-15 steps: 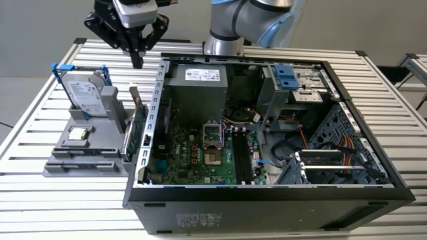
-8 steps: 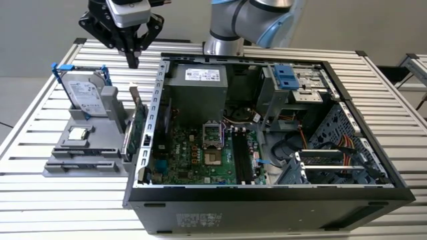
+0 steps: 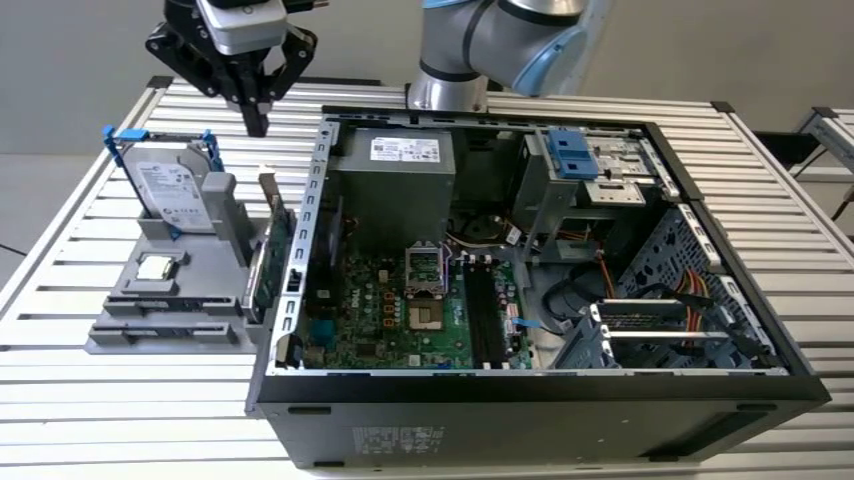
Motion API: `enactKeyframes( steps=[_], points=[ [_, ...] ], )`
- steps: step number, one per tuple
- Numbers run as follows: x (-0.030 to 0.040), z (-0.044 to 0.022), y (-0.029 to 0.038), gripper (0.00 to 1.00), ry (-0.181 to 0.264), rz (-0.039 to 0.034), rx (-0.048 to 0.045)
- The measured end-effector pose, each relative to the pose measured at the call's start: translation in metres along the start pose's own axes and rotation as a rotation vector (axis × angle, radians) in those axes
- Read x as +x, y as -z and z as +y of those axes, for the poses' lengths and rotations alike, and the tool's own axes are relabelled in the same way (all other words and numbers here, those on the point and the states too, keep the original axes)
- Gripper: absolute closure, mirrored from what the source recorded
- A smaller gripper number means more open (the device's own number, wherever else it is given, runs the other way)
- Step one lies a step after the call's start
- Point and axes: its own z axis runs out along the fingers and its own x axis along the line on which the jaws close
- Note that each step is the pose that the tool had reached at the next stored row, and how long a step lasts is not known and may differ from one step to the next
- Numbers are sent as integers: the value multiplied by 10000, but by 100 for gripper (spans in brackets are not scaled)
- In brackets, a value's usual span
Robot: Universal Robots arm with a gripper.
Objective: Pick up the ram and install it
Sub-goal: 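Reach for the ram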
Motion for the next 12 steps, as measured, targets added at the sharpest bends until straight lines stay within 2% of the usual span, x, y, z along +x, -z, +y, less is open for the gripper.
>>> enactKeyframes(
  steps=[12],
  points=[
    [123, -5, 2, 100, 0, 18, 0]
  ],
)
